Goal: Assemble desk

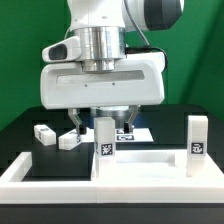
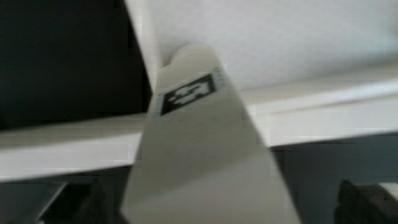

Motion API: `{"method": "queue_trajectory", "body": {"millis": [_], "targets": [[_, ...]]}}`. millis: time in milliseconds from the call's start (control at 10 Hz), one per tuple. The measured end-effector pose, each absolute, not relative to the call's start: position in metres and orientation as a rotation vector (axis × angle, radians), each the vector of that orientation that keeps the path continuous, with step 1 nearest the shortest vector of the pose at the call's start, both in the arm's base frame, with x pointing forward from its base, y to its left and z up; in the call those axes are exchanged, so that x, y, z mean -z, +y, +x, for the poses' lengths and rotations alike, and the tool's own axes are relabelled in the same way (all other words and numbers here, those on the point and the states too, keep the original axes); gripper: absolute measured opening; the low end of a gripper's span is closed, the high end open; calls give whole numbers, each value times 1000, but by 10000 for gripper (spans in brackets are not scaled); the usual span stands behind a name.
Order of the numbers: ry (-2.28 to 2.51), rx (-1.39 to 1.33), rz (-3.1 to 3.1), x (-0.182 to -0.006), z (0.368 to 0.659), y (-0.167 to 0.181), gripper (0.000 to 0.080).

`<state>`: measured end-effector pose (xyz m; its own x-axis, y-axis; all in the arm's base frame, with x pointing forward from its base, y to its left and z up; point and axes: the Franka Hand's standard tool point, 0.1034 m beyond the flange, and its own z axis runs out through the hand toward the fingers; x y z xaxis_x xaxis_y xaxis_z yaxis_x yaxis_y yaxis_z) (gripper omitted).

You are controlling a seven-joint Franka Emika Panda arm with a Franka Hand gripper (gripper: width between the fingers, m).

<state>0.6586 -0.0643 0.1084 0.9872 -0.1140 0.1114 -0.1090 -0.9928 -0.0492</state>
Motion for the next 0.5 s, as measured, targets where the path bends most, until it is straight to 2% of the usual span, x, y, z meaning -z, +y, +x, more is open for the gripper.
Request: {"method": "queue_trajectory", "body": {"millis": [500], "targets": [[174,188,-3097,-108,659,-63,648]]}}
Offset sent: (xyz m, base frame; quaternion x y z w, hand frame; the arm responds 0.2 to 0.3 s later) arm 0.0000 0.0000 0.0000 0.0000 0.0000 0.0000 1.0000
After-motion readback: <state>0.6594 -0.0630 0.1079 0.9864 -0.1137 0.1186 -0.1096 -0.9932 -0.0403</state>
